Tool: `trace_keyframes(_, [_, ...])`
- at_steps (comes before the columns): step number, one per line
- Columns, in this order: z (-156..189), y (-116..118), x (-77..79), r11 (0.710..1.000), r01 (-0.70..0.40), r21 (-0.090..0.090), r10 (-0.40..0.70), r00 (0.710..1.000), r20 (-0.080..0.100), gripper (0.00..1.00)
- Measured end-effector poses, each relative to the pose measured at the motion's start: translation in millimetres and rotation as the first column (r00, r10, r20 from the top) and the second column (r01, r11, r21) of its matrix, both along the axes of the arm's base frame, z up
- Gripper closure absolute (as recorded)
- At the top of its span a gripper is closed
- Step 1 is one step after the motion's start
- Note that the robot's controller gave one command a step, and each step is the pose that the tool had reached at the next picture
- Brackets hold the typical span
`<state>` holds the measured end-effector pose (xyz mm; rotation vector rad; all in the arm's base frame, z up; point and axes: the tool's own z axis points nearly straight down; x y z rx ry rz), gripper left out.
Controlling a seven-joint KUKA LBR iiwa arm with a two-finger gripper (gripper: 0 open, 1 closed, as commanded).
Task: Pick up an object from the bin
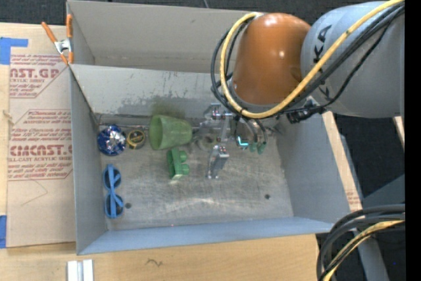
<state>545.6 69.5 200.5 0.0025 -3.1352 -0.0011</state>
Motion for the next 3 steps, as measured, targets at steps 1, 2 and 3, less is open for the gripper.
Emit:
trace_keyframes(1, [-117, -8, 30.7, 1.000, 0.025, 0.004, -0.025, 0.999, 0.027, 0.00])
trace_keyframes(2, [-120, 55, 6.2, 0.946, -0.325, -0.001, 0.325, 0.946, 0.008, 0.00])
trace_keyframes(3, [-126, -9, 18.6, 0.934, -0.358, -0.001, 0.358, 0.934, 0.011, 0.00])
